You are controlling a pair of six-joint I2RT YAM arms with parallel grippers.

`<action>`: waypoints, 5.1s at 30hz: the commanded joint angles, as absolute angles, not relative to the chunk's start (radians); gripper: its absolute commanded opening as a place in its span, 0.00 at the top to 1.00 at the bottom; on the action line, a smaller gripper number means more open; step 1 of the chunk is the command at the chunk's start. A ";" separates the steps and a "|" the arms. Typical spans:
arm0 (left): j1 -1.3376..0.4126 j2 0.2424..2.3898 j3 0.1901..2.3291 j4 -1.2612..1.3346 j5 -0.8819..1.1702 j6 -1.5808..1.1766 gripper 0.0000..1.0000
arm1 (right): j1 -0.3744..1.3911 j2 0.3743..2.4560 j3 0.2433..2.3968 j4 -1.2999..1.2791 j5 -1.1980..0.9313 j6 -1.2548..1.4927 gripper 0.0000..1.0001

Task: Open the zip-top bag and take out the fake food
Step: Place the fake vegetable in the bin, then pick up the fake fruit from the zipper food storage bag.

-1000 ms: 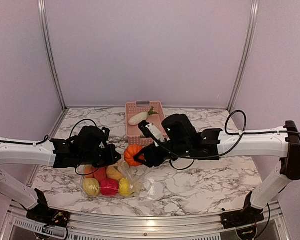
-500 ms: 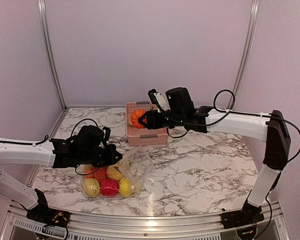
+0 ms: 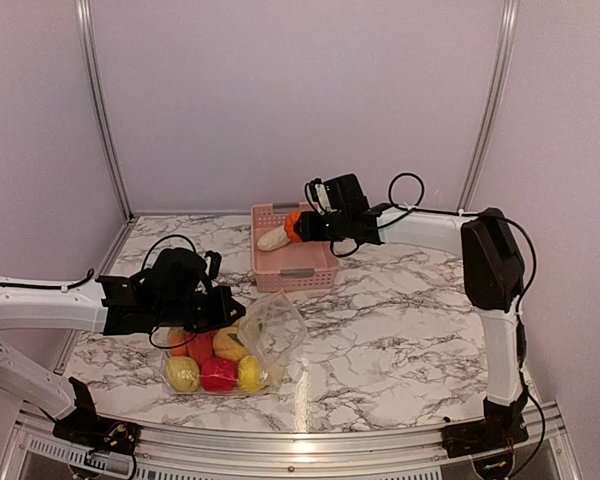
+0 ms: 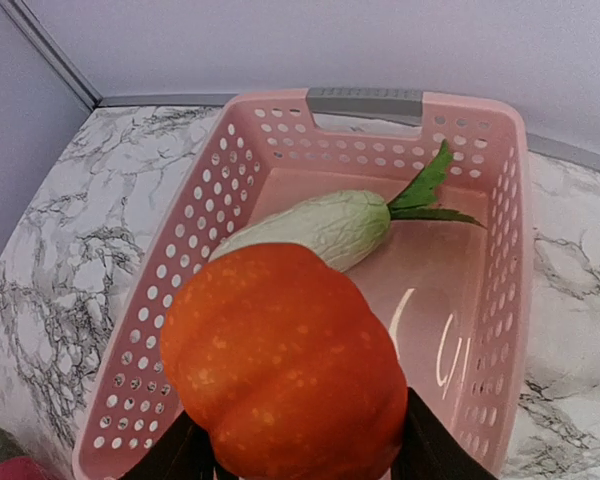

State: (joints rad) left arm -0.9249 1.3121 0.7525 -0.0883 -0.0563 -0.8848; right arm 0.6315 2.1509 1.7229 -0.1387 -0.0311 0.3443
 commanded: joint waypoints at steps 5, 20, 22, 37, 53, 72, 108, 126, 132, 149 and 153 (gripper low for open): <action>-0.937 1.306 0.808 -0.126 -0.062 -0.865 1.00 | 0.587 2.347 1.976 -0.259 0.041 0.344 0.63; -0.941 1.327 0.831 -0.133 -0.066 -0.861 1.00 | 0.583 2.389 2.077 -0.318 0.040 0.322 0.25; -0.942 1.328 0.830 -0.129 -0.066 -0.861 1.00 | 0.583 2.379 2.078 -0.324 0.036 0.318 0.24; -0.942 1.331 0.815 -0.087 -0.056 -0.869 1.00 | 0.649 2.062 1.797 -0.308 0.018 0.259 0.23; -0.944 1.344 0.822 -0.031 -0.025 -0.868 1.00 | 0.817 1.680 1.413 -0.296 -0.038 0.311 0.44; -0.982 1.333 0.850 0.034 -0.008 -0.849 1.00 | 0.985 1.674 1.125 -0.078 -0.194 0.475 0.59; -1.061 1.098 0.705 -0.170 0.066 -0.819 0.75 | 0.996 1.835 0.981 0.103 -0.453 0.409 0.60; -1.137 1.308 0.667 -0.162 0.137 -0.816 0.96 | 0.996 1.745 0.866 0.123 -0.472 0.340 0.57; -1.137 1.313 0.664 -0.206 0.077 -0.829 1.00 | 0.996 1.740 0.878 0.162 -0.480 0.344 0.57; -1.137 1.325 0.639 -0.263 0.072 -0.830 1.00 | 1.037 1.791 0.947 0.156 -0.479 0.294 0.48; -1.137 1.349 0.651 -0.270 0.052 -0.838 1.00 | 1.038 1.797 0.947 0.153 -0.474 0.291 0.47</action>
